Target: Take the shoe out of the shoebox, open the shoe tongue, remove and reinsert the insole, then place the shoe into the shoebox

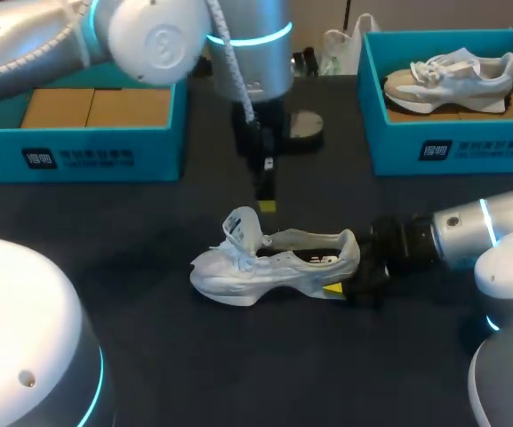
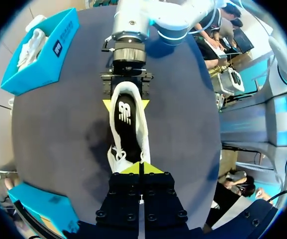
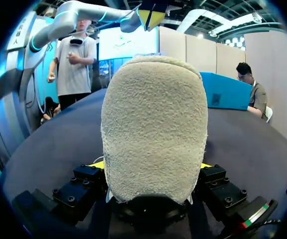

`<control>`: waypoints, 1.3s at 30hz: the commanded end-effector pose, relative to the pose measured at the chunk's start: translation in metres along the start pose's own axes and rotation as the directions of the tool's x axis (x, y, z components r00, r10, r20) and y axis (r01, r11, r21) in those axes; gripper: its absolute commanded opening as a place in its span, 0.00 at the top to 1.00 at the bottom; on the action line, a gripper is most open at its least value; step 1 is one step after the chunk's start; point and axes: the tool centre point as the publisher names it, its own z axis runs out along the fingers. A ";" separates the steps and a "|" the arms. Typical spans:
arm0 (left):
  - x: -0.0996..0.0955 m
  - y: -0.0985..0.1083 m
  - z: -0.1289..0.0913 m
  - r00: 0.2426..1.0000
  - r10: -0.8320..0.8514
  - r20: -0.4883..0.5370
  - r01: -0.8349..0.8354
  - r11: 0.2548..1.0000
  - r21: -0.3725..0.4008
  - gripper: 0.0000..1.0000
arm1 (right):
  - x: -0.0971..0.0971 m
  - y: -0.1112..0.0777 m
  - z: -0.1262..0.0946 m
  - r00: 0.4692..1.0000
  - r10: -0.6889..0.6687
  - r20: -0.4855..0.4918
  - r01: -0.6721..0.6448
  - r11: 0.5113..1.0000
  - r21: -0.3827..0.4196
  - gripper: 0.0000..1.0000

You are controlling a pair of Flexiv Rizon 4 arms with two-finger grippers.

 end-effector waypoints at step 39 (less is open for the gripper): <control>-0.014 -0.033 0.051 0.996 0.065 -0.069 -0.065 0.998 -0.007 1.00 | -0.003 -0.005 0.004 1.000 0.000 0.003 0.000 1.000 0.002 1.00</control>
